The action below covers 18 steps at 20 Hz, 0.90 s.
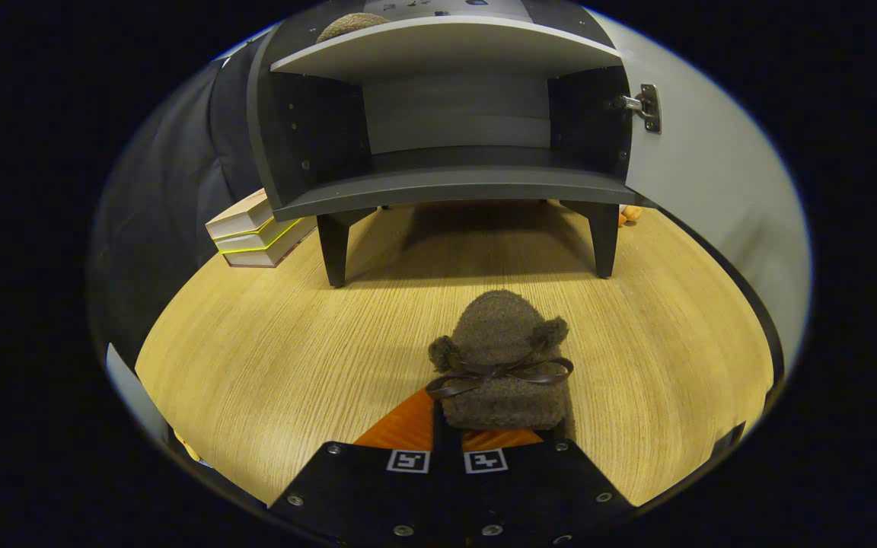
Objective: Open the shoe cabinet door, grab the shoes and put them into the shoe cabinet, then close the shoe cabinet door.
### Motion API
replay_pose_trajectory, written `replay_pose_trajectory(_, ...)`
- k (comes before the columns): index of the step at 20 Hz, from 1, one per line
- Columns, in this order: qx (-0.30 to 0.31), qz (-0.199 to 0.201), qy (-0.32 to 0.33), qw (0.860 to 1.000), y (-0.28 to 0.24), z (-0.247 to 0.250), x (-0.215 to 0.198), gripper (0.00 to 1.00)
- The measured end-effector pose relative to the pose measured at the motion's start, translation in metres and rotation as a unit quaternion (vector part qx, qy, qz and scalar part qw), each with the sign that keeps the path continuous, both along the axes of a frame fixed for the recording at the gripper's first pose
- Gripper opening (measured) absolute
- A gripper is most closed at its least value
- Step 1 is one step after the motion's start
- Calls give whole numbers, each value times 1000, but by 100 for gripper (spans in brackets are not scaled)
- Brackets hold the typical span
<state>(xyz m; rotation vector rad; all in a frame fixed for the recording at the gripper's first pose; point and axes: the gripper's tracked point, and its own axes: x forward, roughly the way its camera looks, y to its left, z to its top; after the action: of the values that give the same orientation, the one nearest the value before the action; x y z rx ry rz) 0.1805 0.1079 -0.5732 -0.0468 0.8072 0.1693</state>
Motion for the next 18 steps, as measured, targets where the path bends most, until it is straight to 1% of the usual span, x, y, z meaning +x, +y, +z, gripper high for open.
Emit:
replay_pose_trajectory(2, 2, 4, -1, 1000, -1, 16, -2, 2)
replay_pose_trajectory(6, -10, 6, -43, 999, 1, 81, -2, 2)
replay_pose_trajectory(10, -12, -21, -95, 995, 4, 160, 4, 2)
replay_pose_trajectory(13, -31, -31, -133, 990, -2, 212, 7, 2)
replay_pose_trajectory(15, -28, -38, -162, 986, 1, 247, 12, 2)
replay_pose_trajectory(18, -25, -43, -174, 984, 8, 285, 16, 2)
